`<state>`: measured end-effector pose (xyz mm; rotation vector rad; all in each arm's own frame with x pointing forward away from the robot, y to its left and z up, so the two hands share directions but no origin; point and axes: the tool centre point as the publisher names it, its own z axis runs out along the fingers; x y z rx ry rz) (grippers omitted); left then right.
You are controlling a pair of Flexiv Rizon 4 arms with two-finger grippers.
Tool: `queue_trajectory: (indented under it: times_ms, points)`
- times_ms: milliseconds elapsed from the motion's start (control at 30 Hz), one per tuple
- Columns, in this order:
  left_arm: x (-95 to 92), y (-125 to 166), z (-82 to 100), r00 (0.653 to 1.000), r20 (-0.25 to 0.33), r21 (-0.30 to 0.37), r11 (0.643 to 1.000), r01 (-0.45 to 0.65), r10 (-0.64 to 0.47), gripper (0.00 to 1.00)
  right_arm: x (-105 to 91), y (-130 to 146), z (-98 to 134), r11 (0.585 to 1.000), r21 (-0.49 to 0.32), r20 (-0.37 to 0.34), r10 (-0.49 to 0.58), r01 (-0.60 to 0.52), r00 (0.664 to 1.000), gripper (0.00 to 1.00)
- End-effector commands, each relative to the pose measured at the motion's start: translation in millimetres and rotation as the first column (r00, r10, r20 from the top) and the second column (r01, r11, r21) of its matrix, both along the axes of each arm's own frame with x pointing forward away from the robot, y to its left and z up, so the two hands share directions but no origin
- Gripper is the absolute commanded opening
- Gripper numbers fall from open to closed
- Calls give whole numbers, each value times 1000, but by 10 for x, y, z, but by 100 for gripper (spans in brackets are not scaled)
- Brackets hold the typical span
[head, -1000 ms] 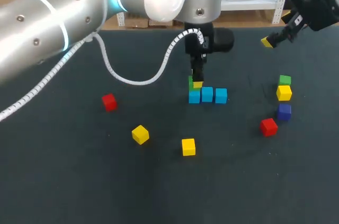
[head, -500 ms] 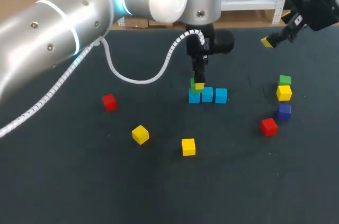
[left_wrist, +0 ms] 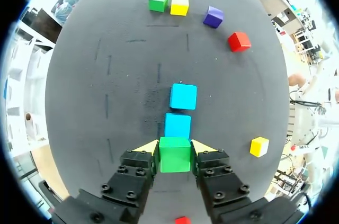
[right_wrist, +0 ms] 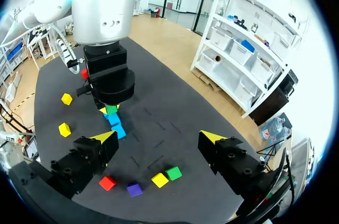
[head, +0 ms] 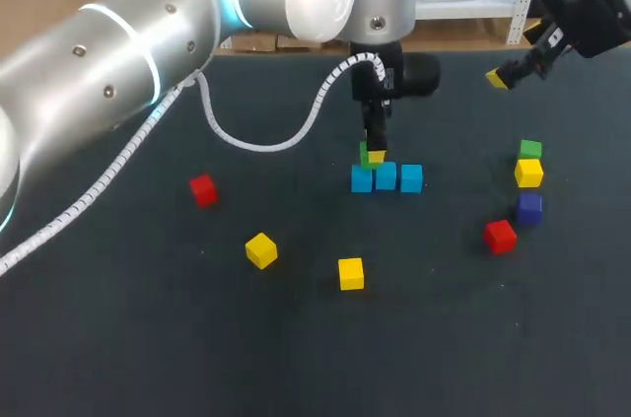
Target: Place the blue cubes, place green cubes on the blue cubes, place the yellow cubes on the green cubes, then place the red cubes on the yellow cubes, and place purple cube on the red cubes.
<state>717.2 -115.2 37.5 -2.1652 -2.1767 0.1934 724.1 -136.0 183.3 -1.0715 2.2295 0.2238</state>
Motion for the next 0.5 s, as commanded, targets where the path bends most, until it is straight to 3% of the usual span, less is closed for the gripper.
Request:
queue_trajectory:
  times_ms: [33,500]
  points:
    - [34,-20,-13,1000,-4,9,1000,4,-4,0,-23,5,-4,1000,-3,6,-7,7,1000,100]
    - [35,-28,-64,1000,0,17,1000,17,-17,0,-23,5,-4,1000,-3,6,-7,7,1000,100]
